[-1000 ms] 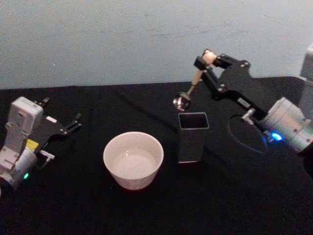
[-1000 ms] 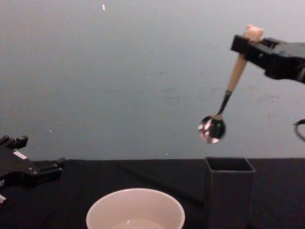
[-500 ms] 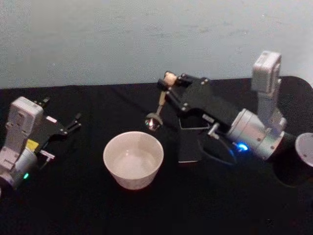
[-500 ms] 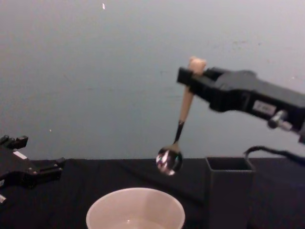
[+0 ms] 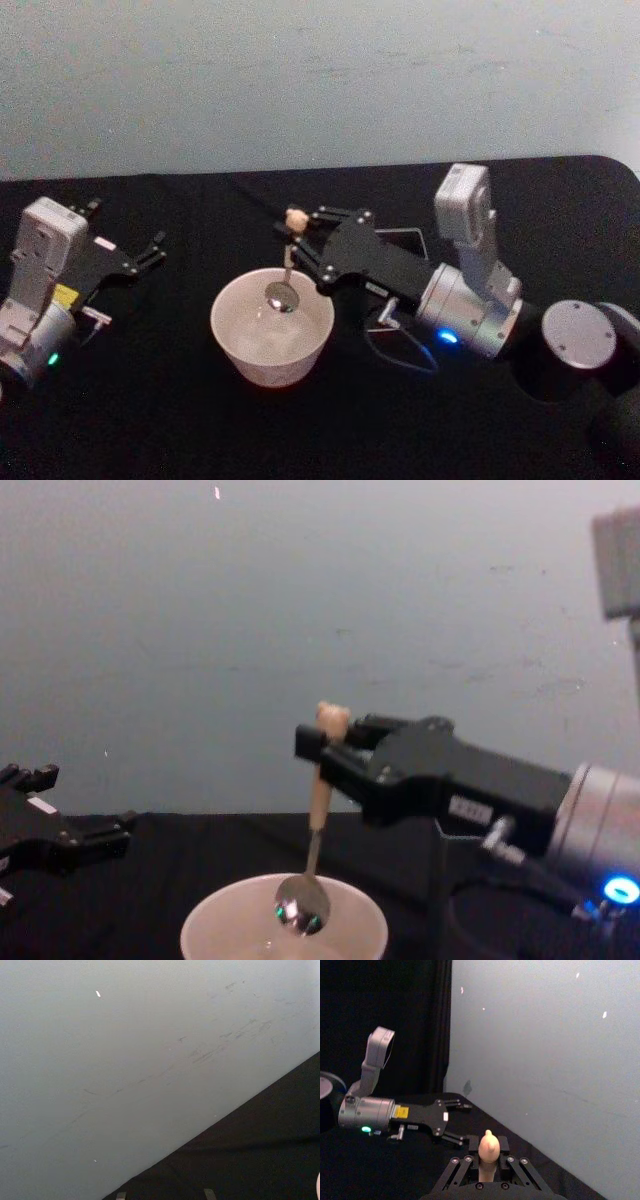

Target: Pick up the stirring spoon with one hand, stir inside the cup, then place it back in its original position.

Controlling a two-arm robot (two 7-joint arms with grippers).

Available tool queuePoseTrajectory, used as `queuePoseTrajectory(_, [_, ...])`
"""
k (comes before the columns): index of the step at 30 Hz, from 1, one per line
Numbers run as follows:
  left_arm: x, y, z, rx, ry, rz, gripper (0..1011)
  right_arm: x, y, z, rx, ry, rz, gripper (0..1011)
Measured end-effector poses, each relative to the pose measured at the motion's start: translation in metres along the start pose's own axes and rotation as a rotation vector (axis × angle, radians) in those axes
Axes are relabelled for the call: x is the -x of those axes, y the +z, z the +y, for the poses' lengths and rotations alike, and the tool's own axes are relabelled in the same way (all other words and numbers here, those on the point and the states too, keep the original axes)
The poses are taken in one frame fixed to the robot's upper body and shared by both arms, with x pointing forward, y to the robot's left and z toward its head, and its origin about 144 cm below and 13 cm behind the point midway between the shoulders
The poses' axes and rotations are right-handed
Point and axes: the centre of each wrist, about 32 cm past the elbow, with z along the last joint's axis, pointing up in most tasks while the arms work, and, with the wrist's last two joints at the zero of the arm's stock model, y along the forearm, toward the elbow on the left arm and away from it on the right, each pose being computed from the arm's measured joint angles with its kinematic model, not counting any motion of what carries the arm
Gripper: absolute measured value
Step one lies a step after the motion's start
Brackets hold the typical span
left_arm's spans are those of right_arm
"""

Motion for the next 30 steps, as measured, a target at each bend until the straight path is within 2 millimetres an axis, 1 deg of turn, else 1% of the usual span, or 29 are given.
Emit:
queuePoseTrajectory(1, [0.0,0.0,0.0,0.0,0.0,0.0,1001,0.001,-0.005,0.002,0.002,0.004,-0.004,213])
queuePoseTrajectory(7, [0.0,0.0,0.0,0.0,0.0,0.0,1001,0.003,-0.021,0.009,0.006,0.008,-0.023,212])
queuePoseTrajectory(12, [0.0,0.0,0.0,0.0,0.0,0.0,1001,0.002,-0.031,0.014,0.012,0.008,-0.022,212])
queuePoseTrajectory(21, [0.0,0.0,0.0,0.0,0.0,0.0,1001,0.002,-0.039,0.018,0.031,0.004,-0.02,212])
queuePoseTrajectory(30, [0.0,0.0,0.0,0.0,0.0,0.0,1001,0.0,-0.039,0.015,0.033,-0.013,-0.024,212])
